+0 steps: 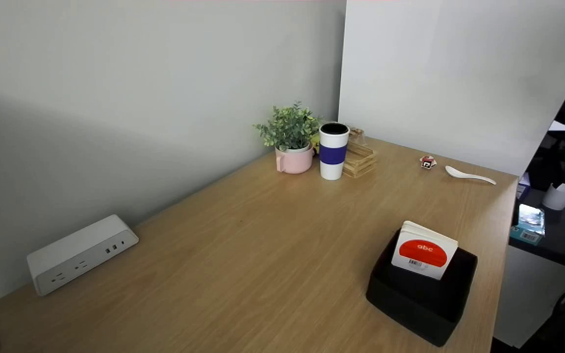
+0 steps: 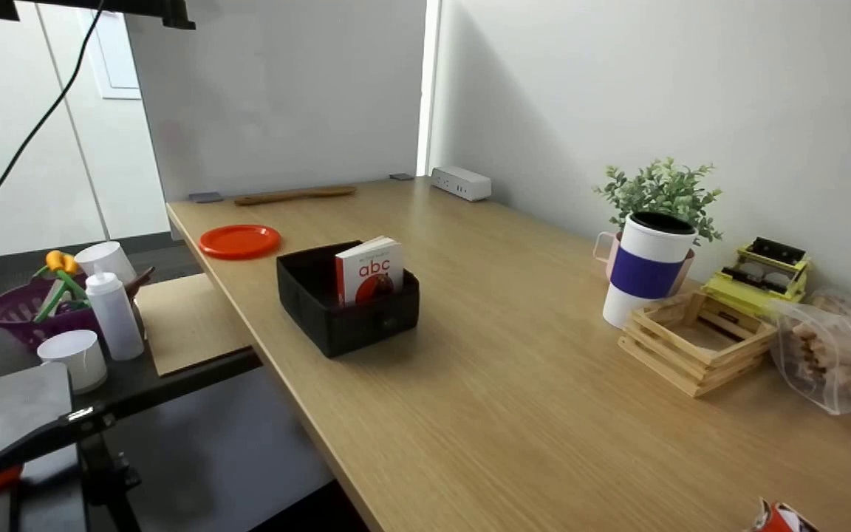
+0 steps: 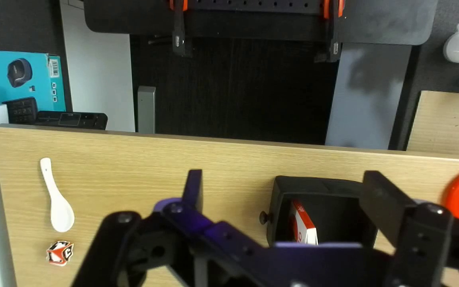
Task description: Remove the book from the box and put it on the table, put it back in the box, then back on the table again.
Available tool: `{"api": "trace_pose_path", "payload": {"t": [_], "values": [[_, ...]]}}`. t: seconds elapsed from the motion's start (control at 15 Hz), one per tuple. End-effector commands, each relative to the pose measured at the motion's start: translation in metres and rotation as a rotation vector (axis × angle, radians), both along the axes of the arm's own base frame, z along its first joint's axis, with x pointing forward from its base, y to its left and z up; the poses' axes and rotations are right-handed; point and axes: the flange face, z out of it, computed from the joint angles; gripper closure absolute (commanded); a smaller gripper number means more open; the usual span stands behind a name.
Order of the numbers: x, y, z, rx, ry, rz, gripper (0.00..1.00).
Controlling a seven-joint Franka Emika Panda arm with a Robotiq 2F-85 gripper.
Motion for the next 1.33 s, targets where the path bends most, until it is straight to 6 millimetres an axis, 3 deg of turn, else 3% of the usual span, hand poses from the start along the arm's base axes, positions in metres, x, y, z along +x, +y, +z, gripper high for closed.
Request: {"api": "trace_pose_path", "payload": {"t": [0.0, 0.2, 0.47, 0.87, 1.13, 1.2, 1.27], "values": [[0.0, 0.0, 0.001, 0.0, 0.001, 0.0, 0.0], [-0.001, -0.003, 0.001, 0.009, 0.007, 0.031, 0.0], [0.019, 0.001, 0.002, 0.018, 0.02, 0.097, 0.0], [0.07, 0.029, -0.001, 0.025, 0.086, 0.239, 0.0], [0.107, 0.05, -0.017, 0.041, 0.163, 0.314, 0.0], [0.111, 0.05, -0.02, 0.021, 0.171, 0.332, 0.0], [0.092, 0.046, -0.016, 0.021, 0.136, 0.291, 0.0]]}}
